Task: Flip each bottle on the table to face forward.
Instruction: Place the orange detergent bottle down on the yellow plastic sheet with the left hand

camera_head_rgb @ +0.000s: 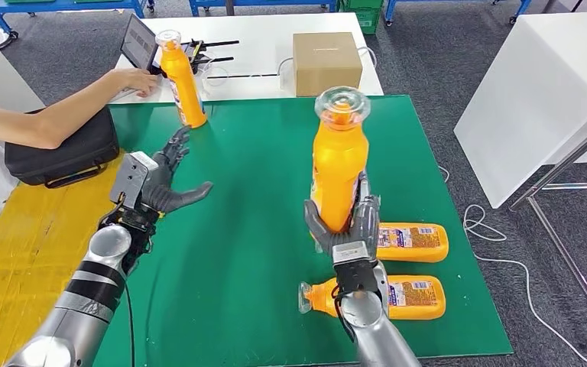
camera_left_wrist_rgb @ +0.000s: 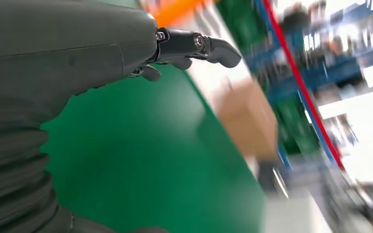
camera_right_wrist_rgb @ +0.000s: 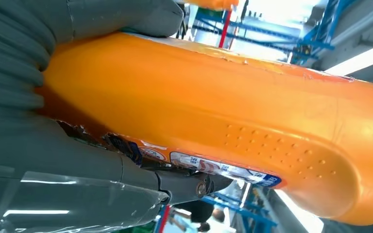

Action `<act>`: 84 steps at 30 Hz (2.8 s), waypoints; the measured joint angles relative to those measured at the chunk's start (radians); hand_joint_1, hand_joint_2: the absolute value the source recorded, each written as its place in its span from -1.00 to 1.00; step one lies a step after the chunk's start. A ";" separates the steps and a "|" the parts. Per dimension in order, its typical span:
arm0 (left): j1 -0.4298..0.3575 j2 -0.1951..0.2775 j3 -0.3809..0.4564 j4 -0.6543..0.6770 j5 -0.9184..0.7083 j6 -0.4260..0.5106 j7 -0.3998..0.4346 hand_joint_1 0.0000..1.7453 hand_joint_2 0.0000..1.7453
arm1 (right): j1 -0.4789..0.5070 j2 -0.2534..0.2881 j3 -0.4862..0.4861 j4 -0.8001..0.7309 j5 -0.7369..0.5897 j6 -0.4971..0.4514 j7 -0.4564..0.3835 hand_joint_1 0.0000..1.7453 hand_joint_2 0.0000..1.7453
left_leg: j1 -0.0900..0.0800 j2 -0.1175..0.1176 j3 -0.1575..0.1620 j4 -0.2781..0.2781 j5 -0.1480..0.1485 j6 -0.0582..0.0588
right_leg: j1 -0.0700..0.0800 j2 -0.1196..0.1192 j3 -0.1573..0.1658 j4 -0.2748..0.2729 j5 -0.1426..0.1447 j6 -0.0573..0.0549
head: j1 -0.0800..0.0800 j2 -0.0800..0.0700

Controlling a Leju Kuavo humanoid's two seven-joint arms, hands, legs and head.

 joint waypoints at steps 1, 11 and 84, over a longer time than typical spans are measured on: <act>0.005 0.004 -0.013 -0.011 0.057 -0.064 0.003 -1.00 1.00 | -0.002 0.000 -0.008 0.000 -0.006 0.006 -0.002 1.00 1.00 | 0.000 0.000 0.000 0.000 0.000 0.000 | 0.000 0.000 0.000 0.000 0.000 0.000 | 0.000 0.000; 0.068 0.054 -0.126 -0.122 0.347 -0.328 -0.019 -1.00 1.00 | -0.020 0.004 -0.028 0.000 0.000 0.027 -0.019 1.00 1.00 | 0.000 0.000 0.000 0.000 0.000 0.000 | 0.000 0.000 0.000 0.000 0.000 0.000 | 0.000 0.000; 0.164 -0.012 -0.164 -0.192 0.453 -0.230 -0.049 1.00 1.00 | -0.156 0.093 0.305 0.408 0.445 -0.061 0.147 1.00 1.00 | 0.001 0.000 0.000 0.000 0.000 0.000 | 0.000 0.000 0.000 0.000 0.000 0.000 | 0.000 0.000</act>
